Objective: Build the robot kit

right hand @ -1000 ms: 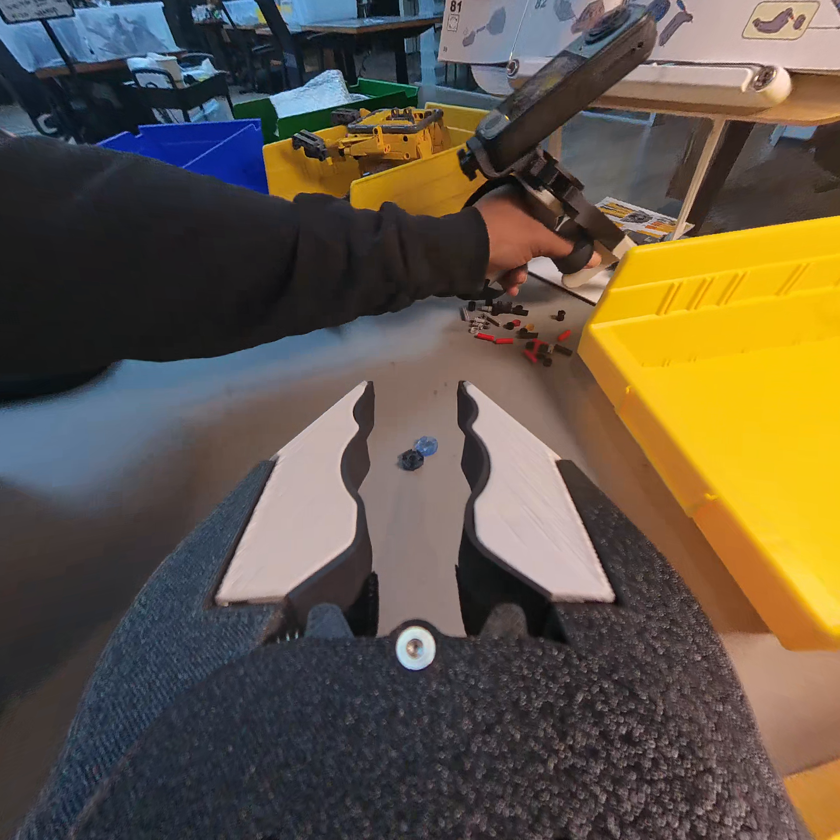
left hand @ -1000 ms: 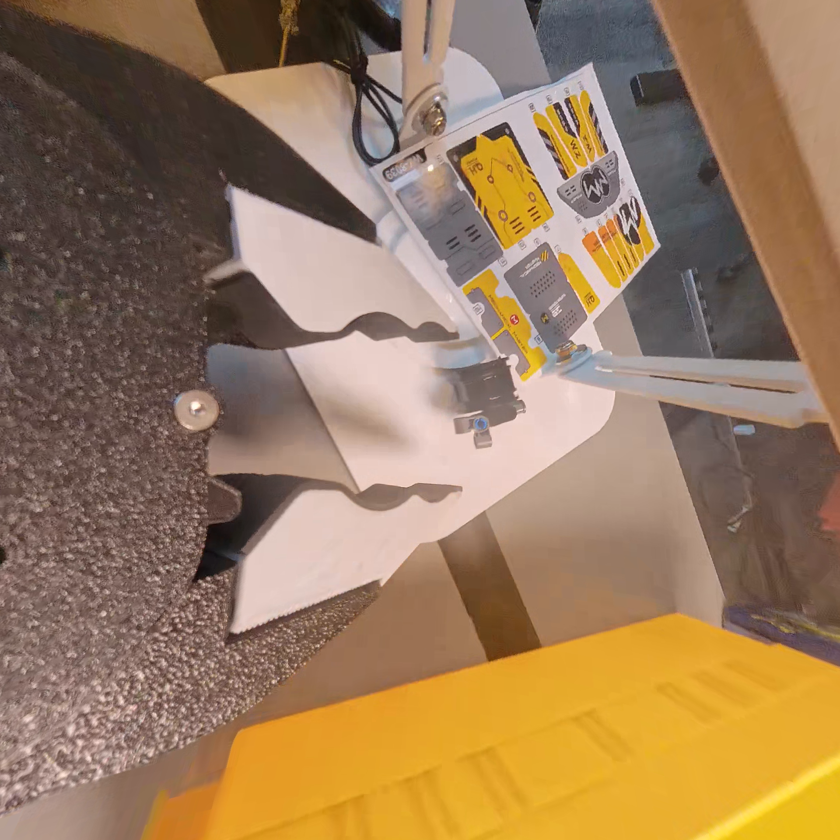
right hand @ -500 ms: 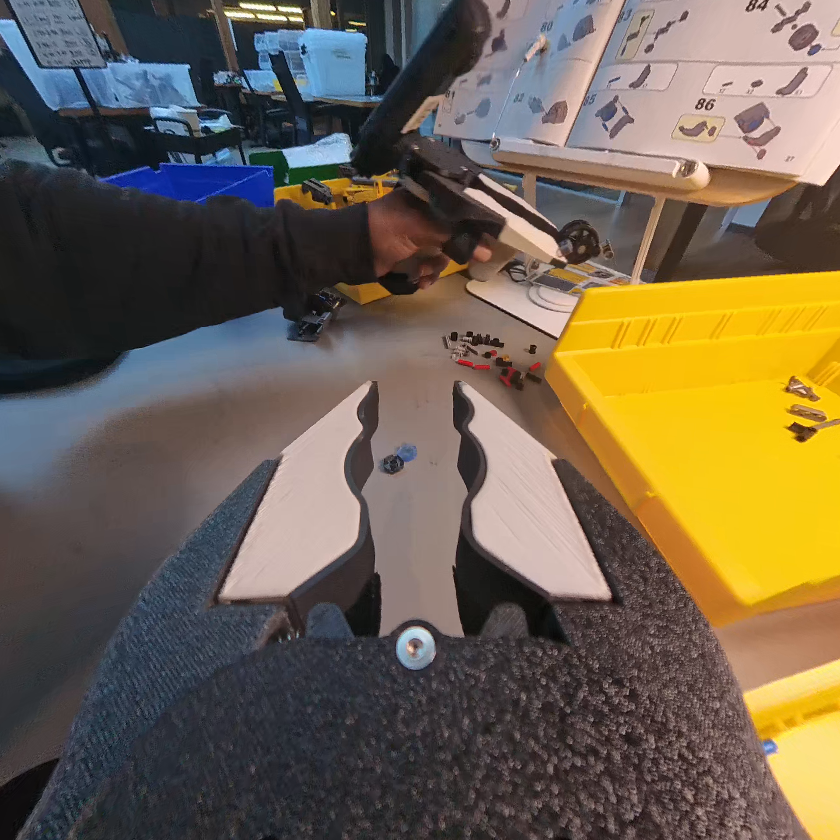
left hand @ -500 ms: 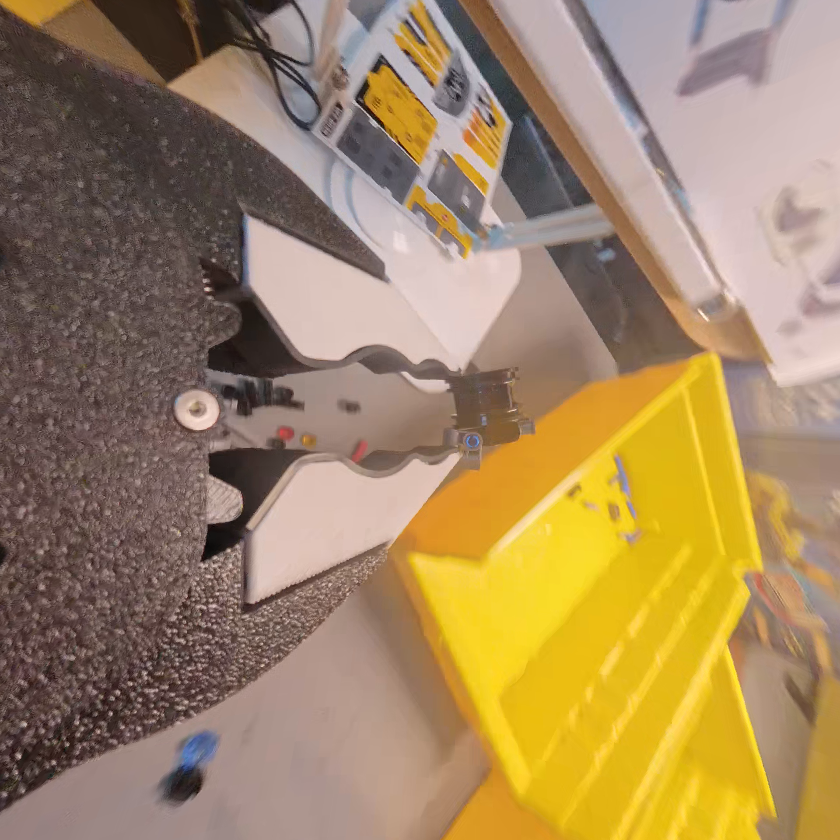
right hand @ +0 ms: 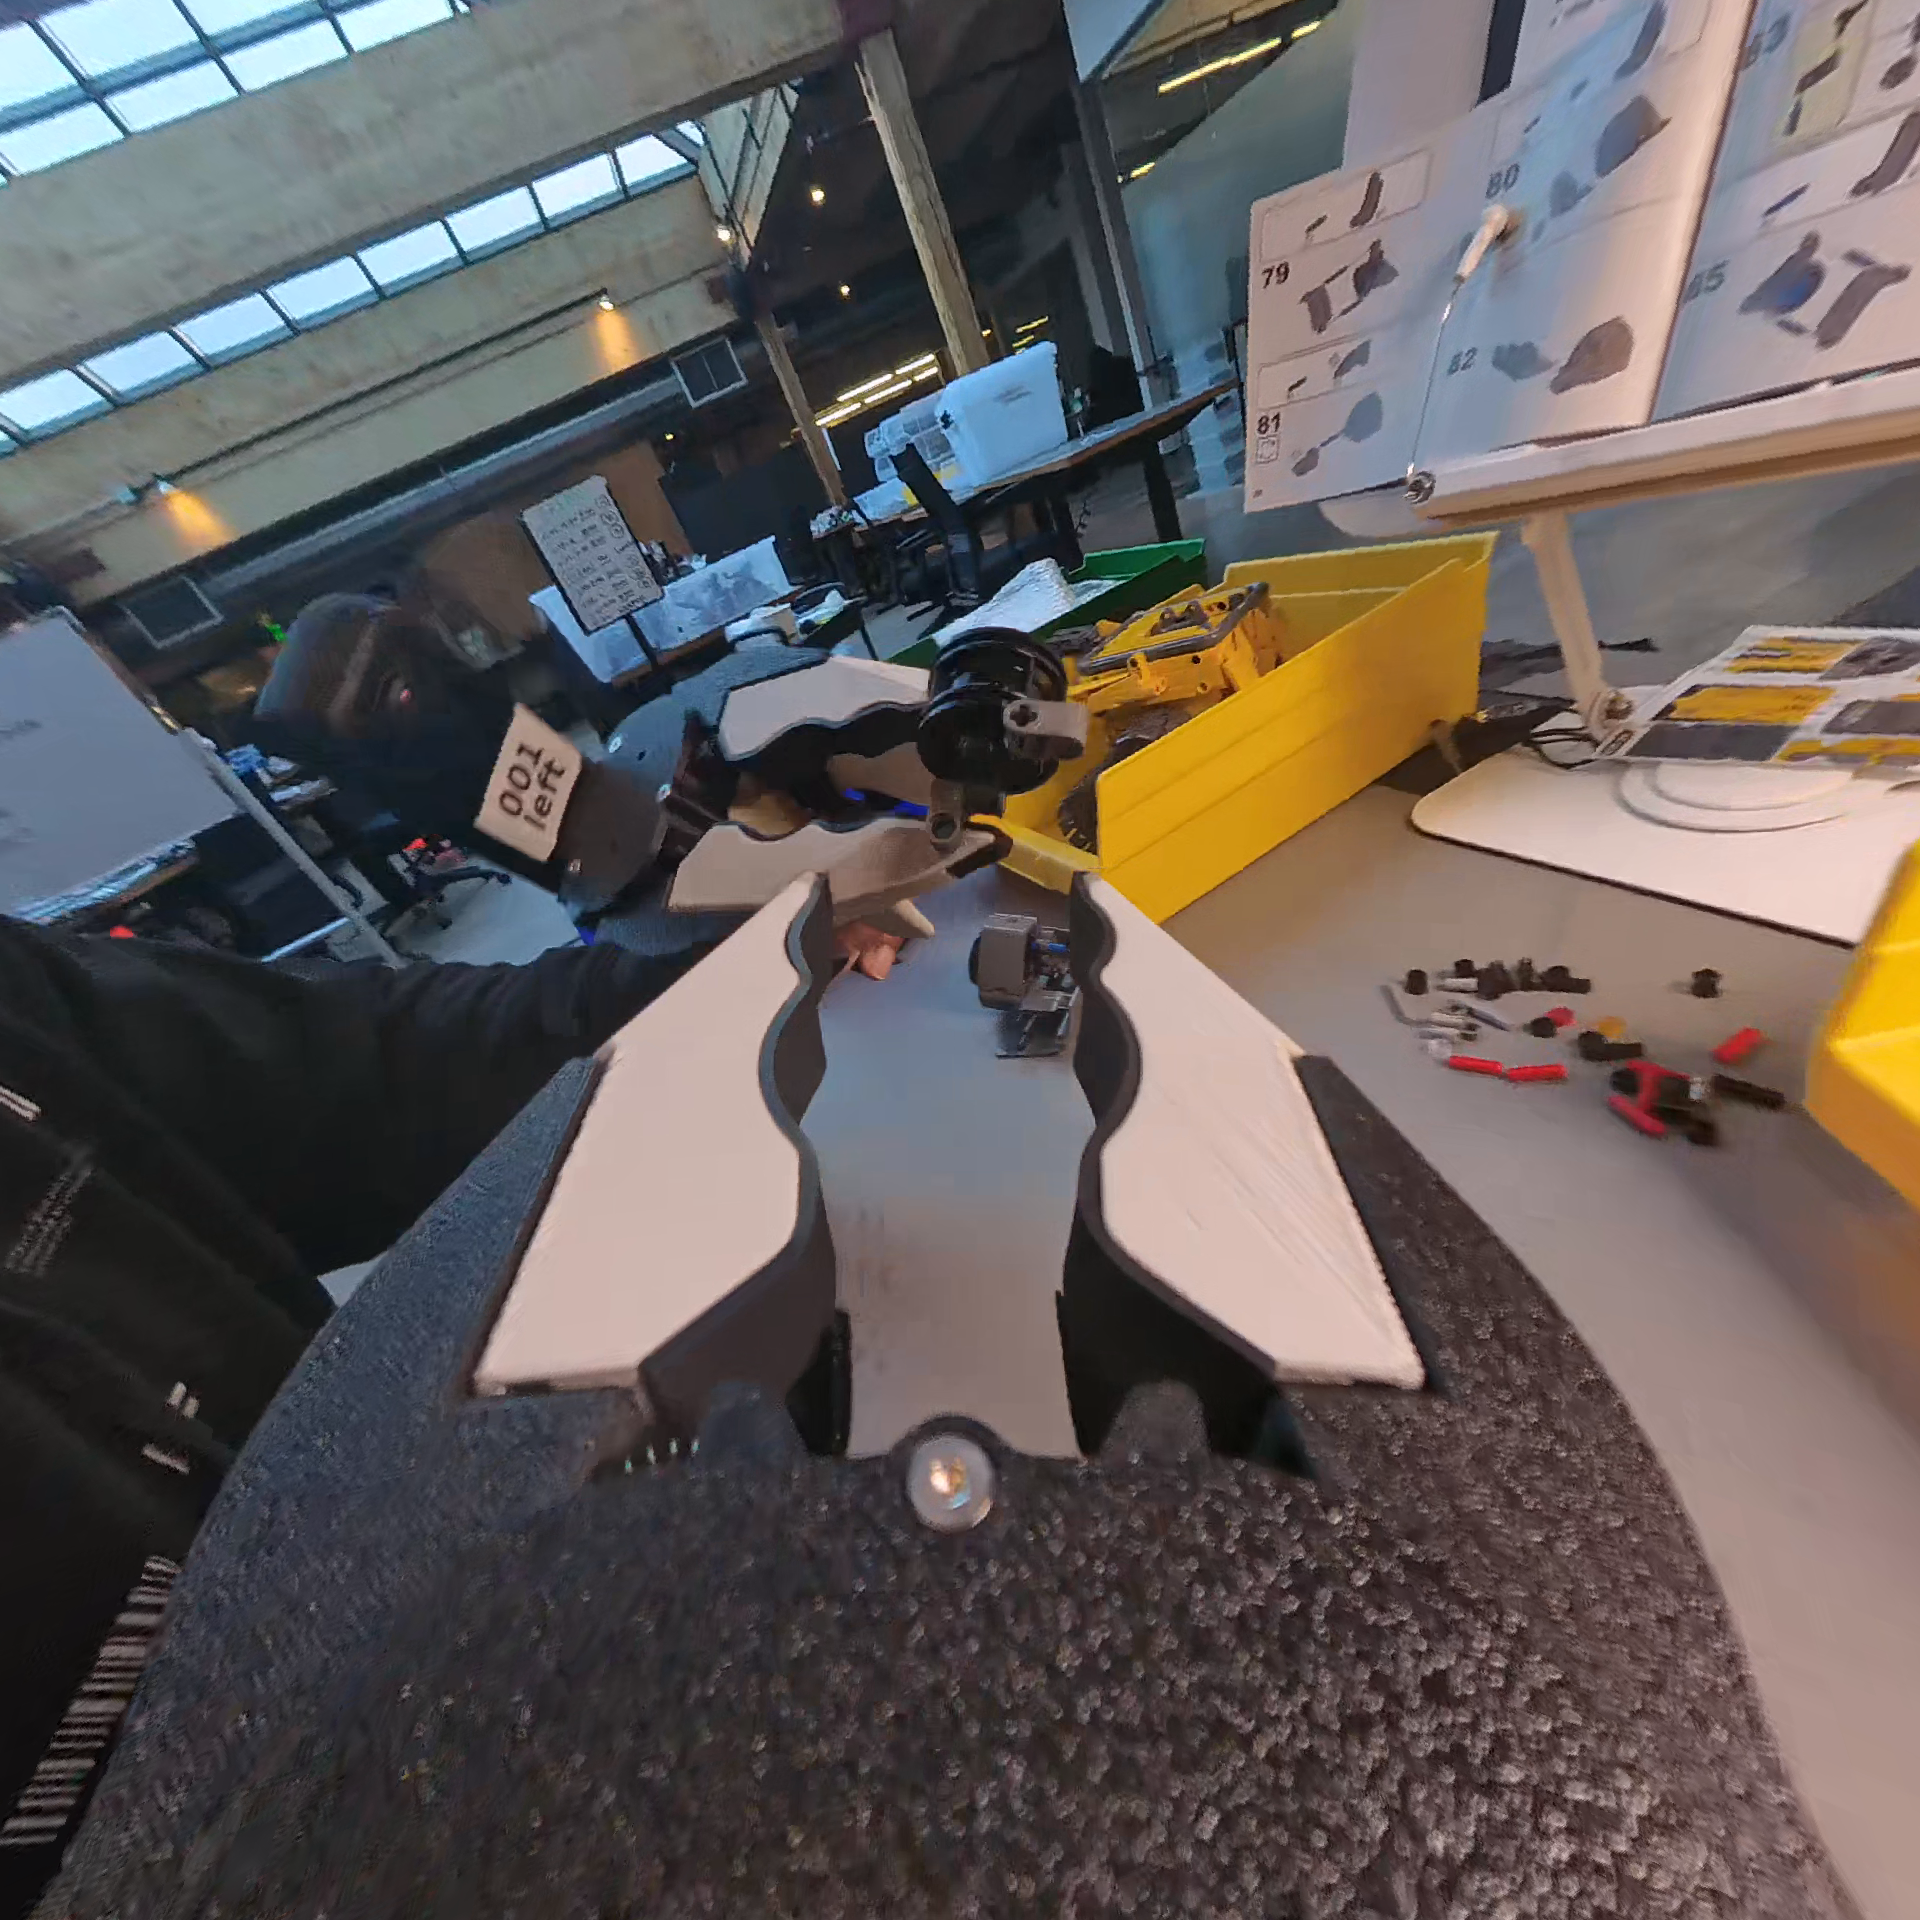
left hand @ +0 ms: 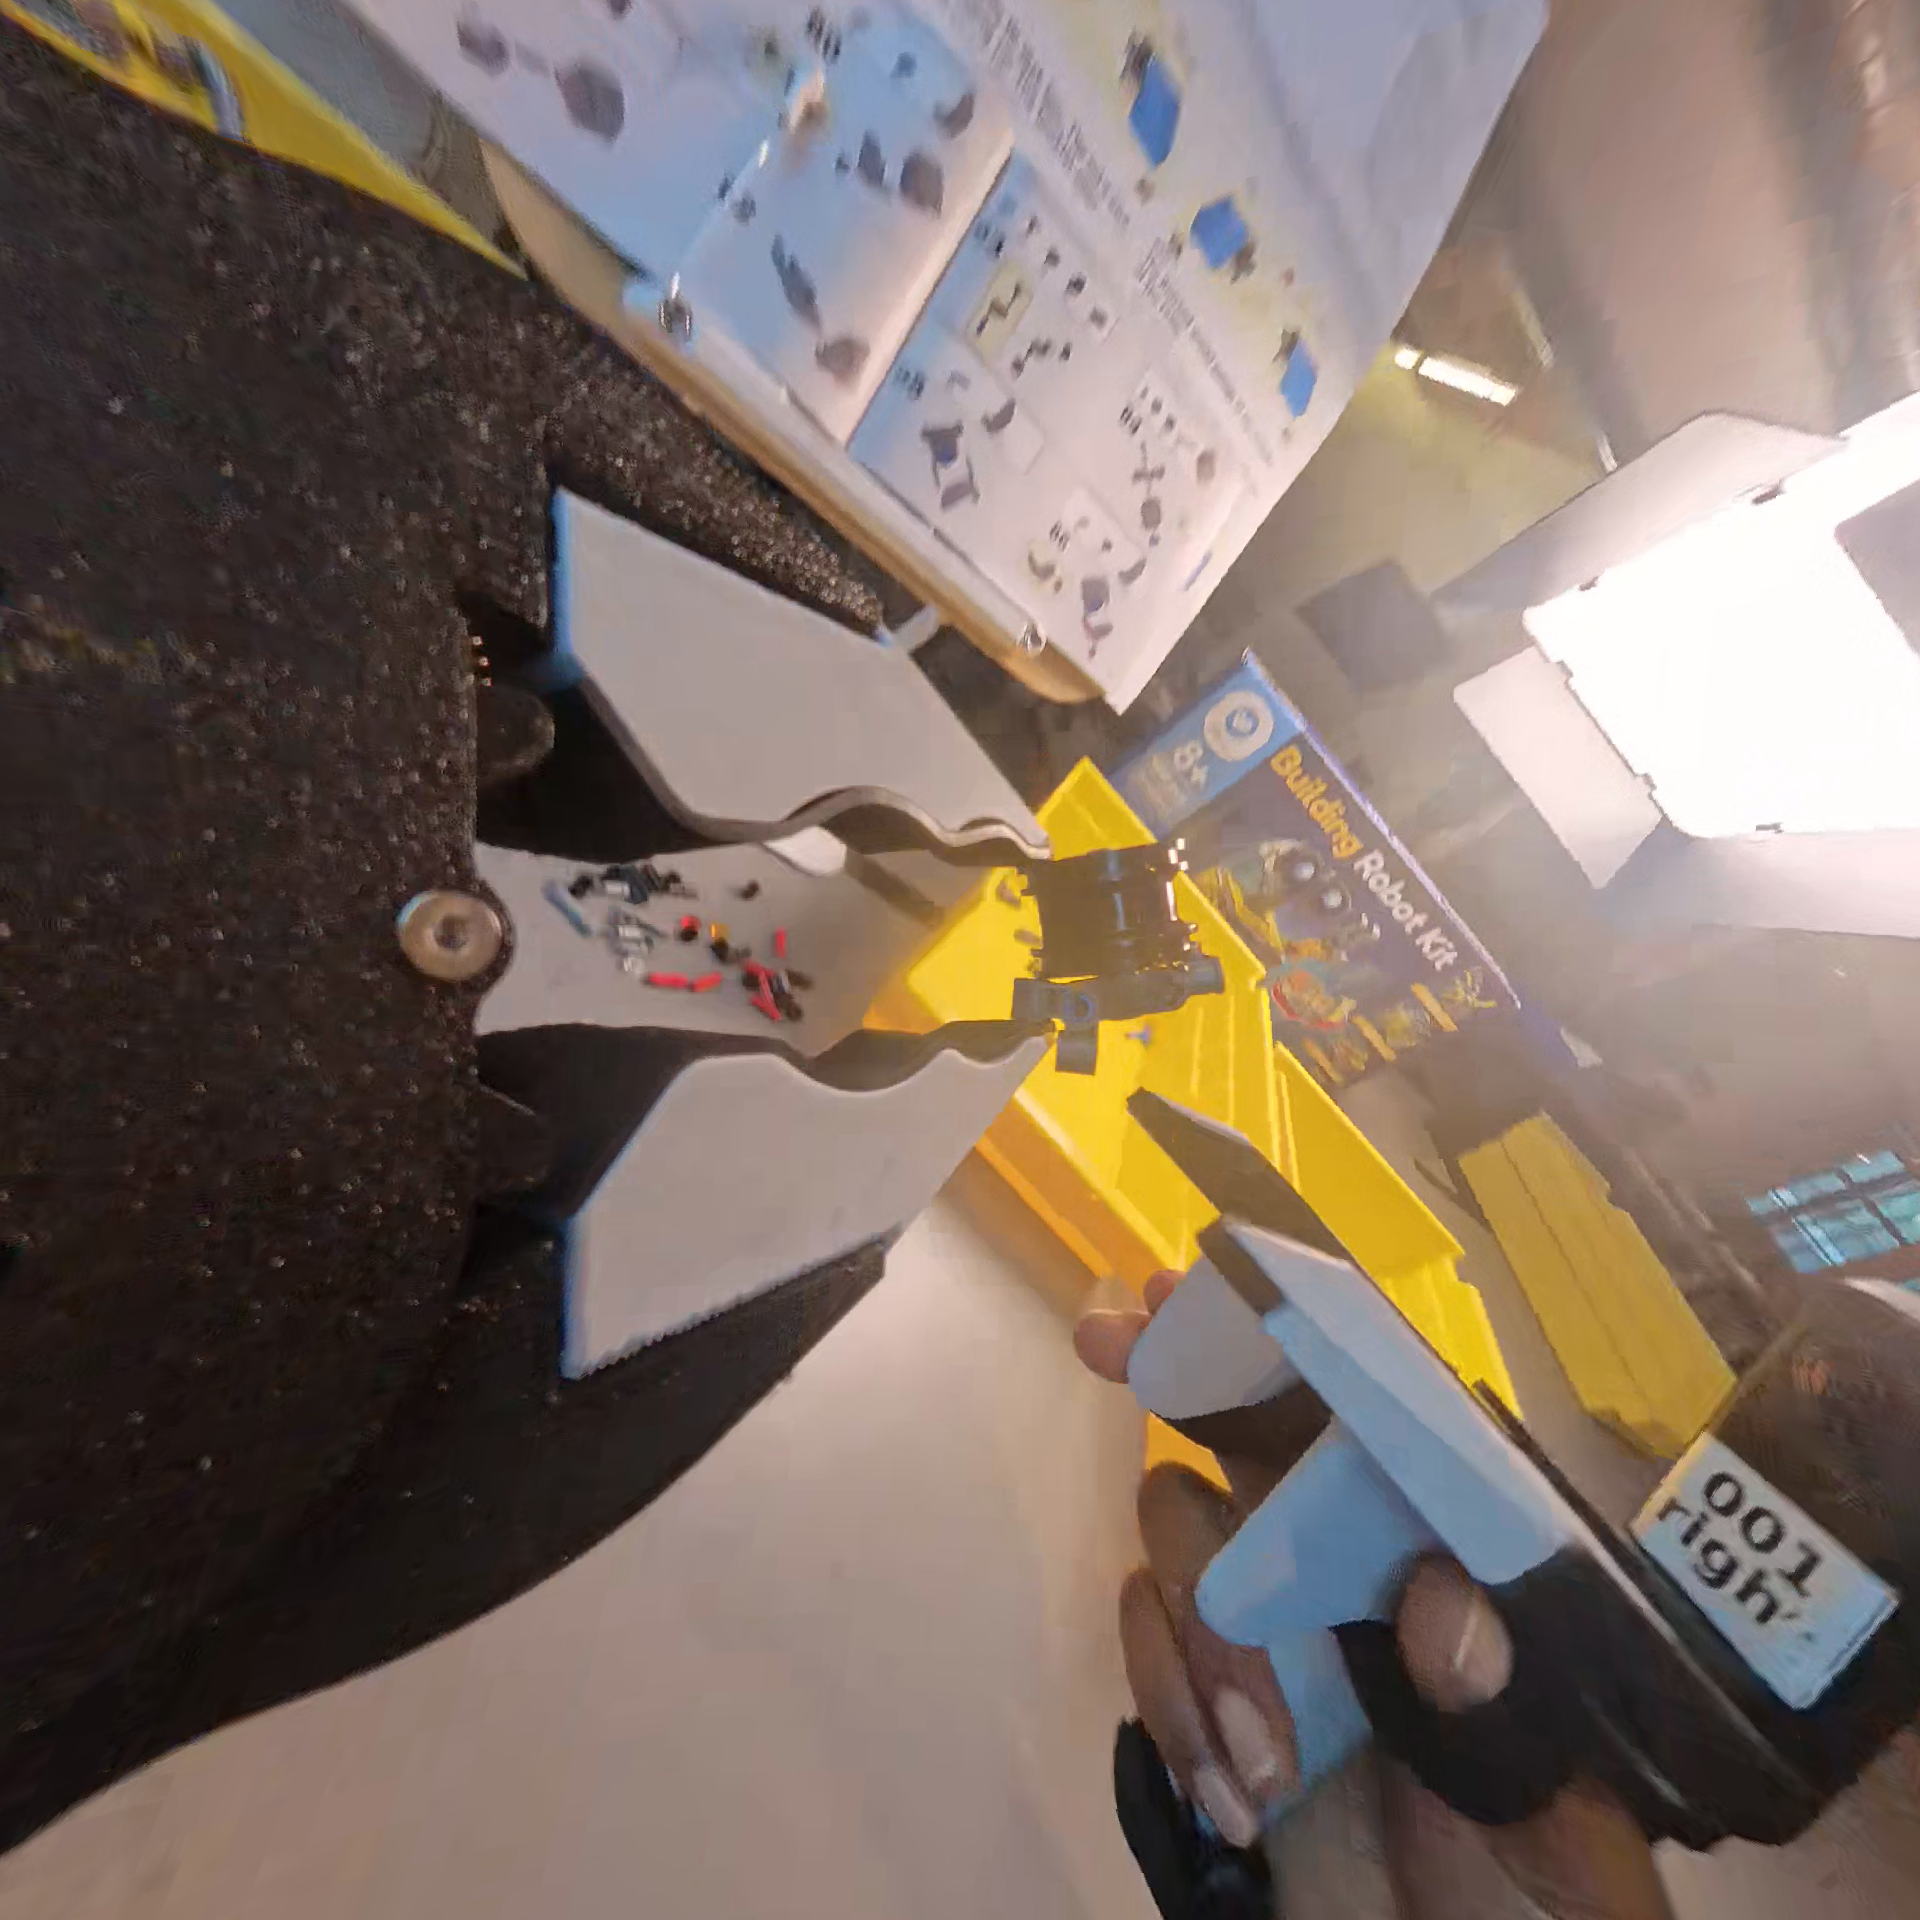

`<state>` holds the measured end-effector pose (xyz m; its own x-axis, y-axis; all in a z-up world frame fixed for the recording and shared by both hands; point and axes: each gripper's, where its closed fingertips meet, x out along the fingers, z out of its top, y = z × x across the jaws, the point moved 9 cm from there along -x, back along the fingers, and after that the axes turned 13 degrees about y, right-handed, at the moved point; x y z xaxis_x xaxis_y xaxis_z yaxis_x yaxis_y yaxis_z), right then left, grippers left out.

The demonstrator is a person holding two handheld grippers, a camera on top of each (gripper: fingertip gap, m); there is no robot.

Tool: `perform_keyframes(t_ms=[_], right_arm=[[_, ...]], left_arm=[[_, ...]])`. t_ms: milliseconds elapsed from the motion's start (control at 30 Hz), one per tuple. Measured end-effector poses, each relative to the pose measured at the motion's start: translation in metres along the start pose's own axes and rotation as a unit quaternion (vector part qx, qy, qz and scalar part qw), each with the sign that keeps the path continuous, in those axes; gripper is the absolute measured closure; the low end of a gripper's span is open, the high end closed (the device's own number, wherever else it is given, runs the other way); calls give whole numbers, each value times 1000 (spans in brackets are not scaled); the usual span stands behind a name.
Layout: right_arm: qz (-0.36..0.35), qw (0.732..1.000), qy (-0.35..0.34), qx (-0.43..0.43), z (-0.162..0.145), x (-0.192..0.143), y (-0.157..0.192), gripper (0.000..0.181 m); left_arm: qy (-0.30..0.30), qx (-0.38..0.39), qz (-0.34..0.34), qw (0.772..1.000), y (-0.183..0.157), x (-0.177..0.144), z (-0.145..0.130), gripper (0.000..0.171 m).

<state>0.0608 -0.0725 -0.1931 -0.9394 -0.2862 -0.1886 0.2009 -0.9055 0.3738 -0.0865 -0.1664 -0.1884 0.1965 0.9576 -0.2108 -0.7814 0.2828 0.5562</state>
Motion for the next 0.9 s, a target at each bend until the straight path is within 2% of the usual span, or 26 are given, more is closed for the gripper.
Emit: perform_keyframes(t_ms=[100, 167, 233, 367, 467, 533, 567, 667, 733, 800, 900], right_arm=[[30, 999, 1, 26, -3, 20, 0, 135], [61, 998, -10, 33, -5, 29, 1, 144], [92, 996, -17, 15, -8, 36, 4, 156], [80, 994, -14, -75, -14, 44, 13, 164], [32, 986, -14, -165, -19, 44, 17, 164], [-3, 974, -13, -226, -21, 43, 21, 164], [-26, 966, -11, -256, -23, 43, 23, 165], [-74, 942, 8, -327, -28, 46, 27, 165], [-112, 919, 20, -378, -32, 49, 30, 165], [-150, 887, 36, -436, -38, 52, 34, 164], [-195, 834, 52, -513, -46, 55, 41, 164]], left_arm=[[9, 108, 64, 992, -16, -11, 3, 144], [13, 155, 86, 984, -24, -17, 2, 144], [15, 179, 103, 978, -26, -23, -2, 144], [-4, 180, 84, 980, -26, -38, -12, 143], [-7, 95, -4, 995, -22, -46, -22, 140], [-15, -17, -81, 996, -15, -52, -29, 137], [-25, -83, -127, 988, -12, -55, -31, 137], [-34, -260, -239, 935, -6, -54, -42, 132], [-43, -335, -287, 897, -5, -51, -48, 125], [-51, -380, -320, 866, -6, -47, -53, 123], [-44, -404, -350, 844, -11, -41, -60, 122]])
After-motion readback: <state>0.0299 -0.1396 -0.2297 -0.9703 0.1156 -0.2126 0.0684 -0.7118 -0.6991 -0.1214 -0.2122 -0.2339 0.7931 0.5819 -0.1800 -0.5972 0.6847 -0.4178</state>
